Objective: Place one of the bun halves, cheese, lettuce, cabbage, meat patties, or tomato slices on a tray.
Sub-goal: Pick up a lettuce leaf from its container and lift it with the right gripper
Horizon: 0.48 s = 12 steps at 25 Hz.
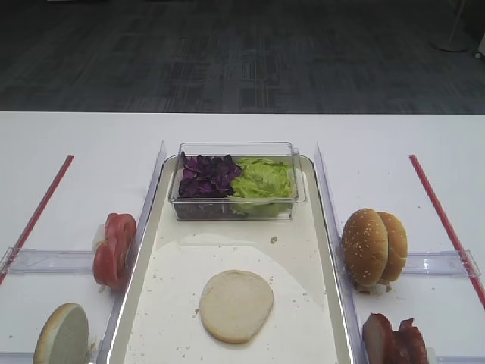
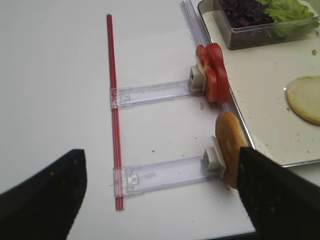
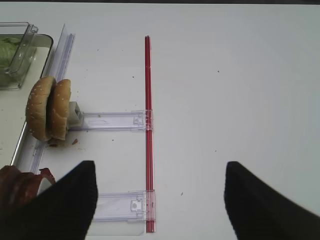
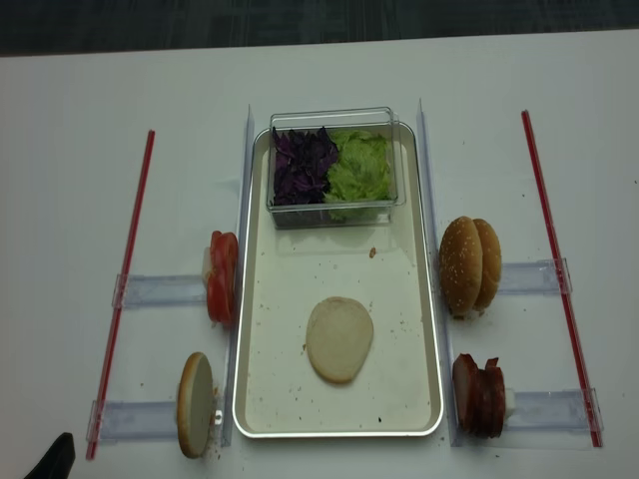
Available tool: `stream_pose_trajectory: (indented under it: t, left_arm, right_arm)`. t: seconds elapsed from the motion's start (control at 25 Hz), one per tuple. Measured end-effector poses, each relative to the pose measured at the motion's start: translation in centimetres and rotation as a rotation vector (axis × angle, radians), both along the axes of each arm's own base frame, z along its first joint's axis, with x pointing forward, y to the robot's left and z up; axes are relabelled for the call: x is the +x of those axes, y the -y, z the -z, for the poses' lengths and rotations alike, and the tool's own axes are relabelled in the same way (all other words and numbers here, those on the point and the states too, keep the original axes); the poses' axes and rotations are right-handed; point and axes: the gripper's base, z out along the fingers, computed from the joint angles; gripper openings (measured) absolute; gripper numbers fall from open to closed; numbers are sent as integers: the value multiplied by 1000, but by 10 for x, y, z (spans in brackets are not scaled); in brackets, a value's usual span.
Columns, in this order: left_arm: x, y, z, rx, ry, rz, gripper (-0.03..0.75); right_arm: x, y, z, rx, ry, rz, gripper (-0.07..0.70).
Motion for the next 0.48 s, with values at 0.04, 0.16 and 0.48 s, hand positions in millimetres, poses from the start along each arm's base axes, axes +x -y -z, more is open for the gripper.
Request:
stream_pose_trajectory:
  t: [0.04,0.16,0.48]
  left_arm:
    - [0,0,0,0,0,0,565]
    - [0,0,0,0,0,0,565]
    - [0,0,0,0,0,0,565]
  right_arm:
    - [0,0,0,0,0,0,551]
    - [0,0,0,0,0,0,551]
    - [0,0,0,0,0,0,551]
